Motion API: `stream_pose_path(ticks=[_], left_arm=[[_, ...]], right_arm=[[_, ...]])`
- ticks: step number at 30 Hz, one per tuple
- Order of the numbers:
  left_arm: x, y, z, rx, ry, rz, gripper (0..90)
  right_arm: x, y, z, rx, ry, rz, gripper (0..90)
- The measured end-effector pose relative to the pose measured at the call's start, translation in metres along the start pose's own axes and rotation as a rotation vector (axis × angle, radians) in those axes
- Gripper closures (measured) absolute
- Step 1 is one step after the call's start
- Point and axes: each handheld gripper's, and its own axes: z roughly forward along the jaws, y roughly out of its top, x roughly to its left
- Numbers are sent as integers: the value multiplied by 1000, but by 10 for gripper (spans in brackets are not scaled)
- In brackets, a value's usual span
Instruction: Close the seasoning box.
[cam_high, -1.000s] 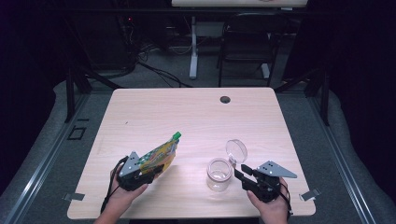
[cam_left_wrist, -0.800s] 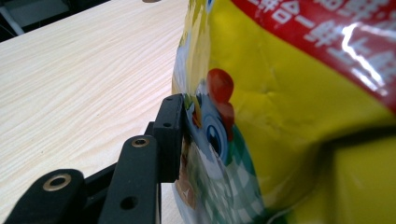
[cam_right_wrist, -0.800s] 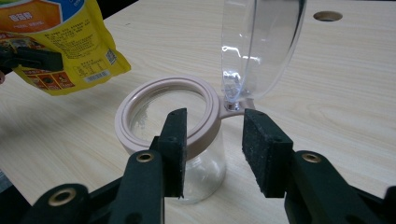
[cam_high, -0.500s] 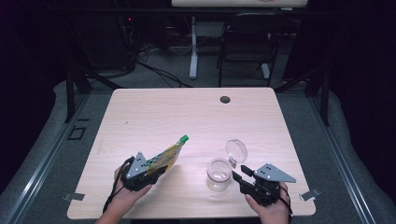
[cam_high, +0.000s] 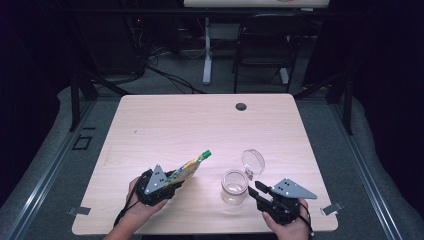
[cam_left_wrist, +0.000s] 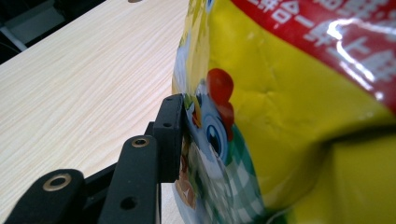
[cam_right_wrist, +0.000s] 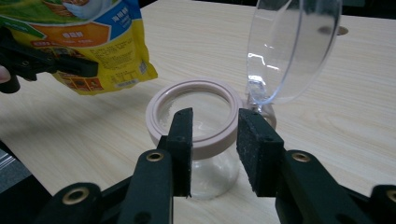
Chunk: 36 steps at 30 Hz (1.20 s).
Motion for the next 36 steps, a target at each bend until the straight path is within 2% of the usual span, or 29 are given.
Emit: stream_pose_path(ticks=[4, 6, 8, 14, 15, 26, 36], left_arm=[[-5, 1, 1, 12, 12, 30, 617], [-8, 2, 2, 24, 30, 60, 617], [-11, 3, 3, 25, 36, 68, 617], [-18, 5, 3, 57, 68, 140, 617], [-19, 6, 4, 70, 70, 162, 617], [-27, 6, 5, 93, 112, 224, 618], [-30, 7, 5, 104, 147, 262, 618]], right_arm=[[3, 0, 1, -6, 2, -6, 688], [5, 1, 2, -8, 5, -15, 689], [7, 1, 3, -12, 10, -19, 689], [9, 2, 5, -4, 23, -29, 689], [9, 1, 5, -6, 21, -27, 688], [9, 1, 8, -5, 20, -26, 677], [9, 0, 10, -15, 25, -21, 674]])
